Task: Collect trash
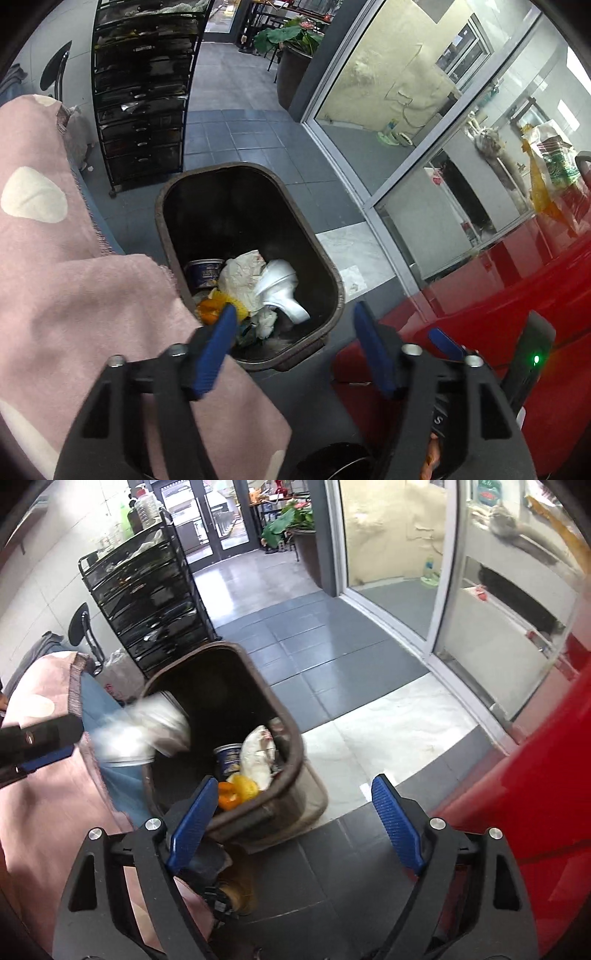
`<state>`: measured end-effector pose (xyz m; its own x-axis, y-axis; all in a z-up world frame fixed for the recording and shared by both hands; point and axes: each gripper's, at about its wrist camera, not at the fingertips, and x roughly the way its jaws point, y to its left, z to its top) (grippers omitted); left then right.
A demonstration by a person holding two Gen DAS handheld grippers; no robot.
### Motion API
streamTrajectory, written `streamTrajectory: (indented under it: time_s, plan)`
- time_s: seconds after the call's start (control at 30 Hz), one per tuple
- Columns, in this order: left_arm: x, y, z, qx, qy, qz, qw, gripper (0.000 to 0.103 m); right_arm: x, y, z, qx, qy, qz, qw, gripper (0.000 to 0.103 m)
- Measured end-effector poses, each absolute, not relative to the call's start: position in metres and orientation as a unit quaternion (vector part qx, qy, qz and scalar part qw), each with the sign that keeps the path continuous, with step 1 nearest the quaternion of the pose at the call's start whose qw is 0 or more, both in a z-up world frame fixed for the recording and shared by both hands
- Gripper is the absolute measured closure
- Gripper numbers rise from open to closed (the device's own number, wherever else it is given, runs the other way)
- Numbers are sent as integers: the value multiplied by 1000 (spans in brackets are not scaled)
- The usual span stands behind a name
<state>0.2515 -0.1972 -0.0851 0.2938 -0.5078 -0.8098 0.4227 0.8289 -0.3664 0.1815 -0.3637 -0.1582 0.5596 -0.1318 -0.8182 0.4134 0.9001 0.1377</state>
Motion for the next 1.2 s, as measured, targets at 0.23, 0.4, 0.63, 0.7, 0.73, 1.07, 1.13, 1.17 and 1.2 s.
streamTrajectory:
  time_s: [0.23,0.4,0.63,0.7,0.73,1.07,1.13,1.17,1.2]
  plan:
    - [206,-188,-50,-18,443,-307,842,17,167,-363,-141,152,411,-180,881,14]
    - [152,-150,-14,17,330,-267,905,6,150,-332,-108,118,352,-188,909,5]
    - [105,-90,-2,46,266,-166,948,6,115,-279,-70,59,272,-187,942,5]
    - [102,-77,-4,34,273,-151,950,6,103,-262,-61,45,249,-191,948,5]
    - [98,-70,-5,25,272,-148,950,6,99,-256,-58,40,242,-196,949,5]
    - [77,-52,-5,15,257,-139,956,6,62,-214,-38,26,197,-178,964,5]
    - [73,-54,-5,17,255,-139,957,6,59,-208,-36,18,195,-177,965,5]
    - [71,-55,-6,18,254,-140,957,6,58,-207,-36,17,193,-178,965,5]
    - [70,-56,-6,19,253,-142,957,6,57,-206,-35,17,192,-178,965,5]
